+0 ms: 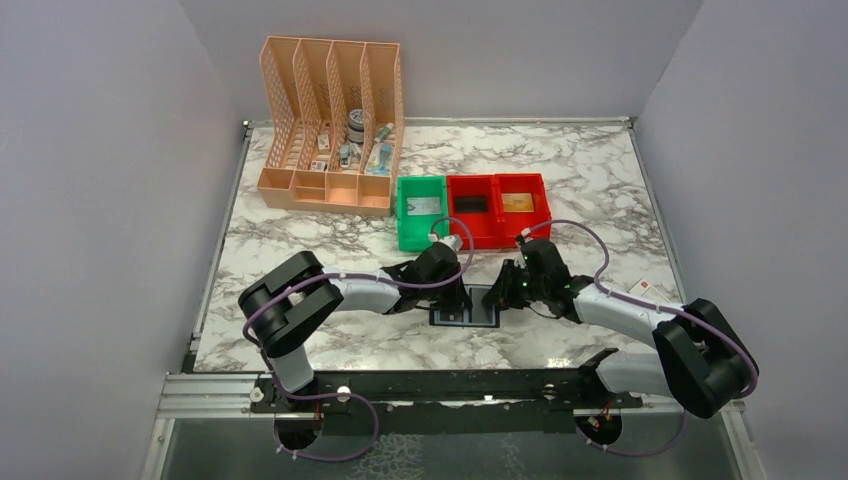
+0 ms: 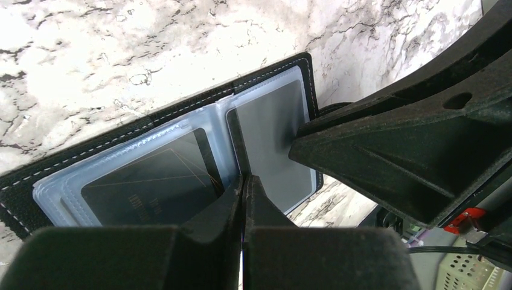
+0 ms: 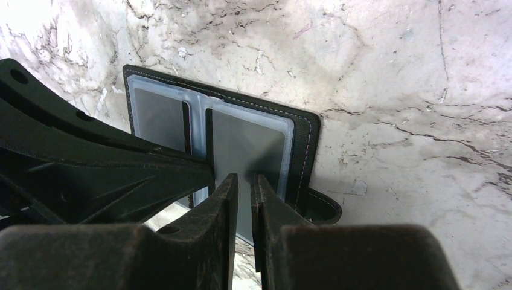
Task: Take the credit cards out of the card holder
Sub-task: Remove the credit card from the card holder.
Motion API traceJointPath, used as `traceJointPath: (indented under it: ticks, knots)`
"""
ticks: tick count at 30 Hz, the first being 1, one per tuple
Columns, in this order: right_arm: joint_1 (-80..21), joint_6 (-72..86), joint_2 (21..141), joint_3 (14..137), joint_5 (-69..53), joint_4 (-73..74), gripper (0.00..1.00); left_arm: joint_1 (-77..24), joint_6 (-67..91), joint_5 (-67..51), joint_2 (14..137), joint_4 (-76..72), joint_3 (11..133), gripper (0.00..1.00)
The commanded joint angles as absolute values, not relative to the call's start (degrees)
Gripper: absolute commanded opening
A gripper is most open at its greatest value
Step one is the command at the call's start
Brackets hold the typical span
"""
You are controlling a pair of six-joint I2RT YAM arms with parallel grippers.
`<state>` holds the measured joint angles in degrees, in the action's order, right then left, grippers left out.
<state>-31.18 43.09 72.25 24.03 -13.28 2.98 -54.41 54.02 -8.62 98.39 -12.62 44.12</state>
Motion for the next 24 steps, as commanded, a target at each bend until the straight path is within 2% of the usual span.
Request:
traceJointPath:
  ticks: [1, 15, 19, 24]
  knots:
    - [-31.29, 42.00, 73.69, 21.62, -10.03, 6.84, 0.16, -55.22, 53.63, -9.72, 97.79, -15.83, 44.49, 0.00]
    - [-31.33, 39.21, 69.31, 24.67, -11.07, 10.90, 0.24, -55.13, 53.27, -7.24, 94.45, -13.81, 43.37, 0.00]
    - [-31.29, 39.20, 70.42, 24.58, -11.23, 10.65, 0.23, -55.13, 52.76, -6.69, 94.07, -12.71, 43.65, 0.00]
    - [-31.29, 39.74, 71.78, 24.24, -11.59, 9.75, 0.17, -55.13, 52.16, -5.71, 93.45, -11.24, 43.86, 0.00]
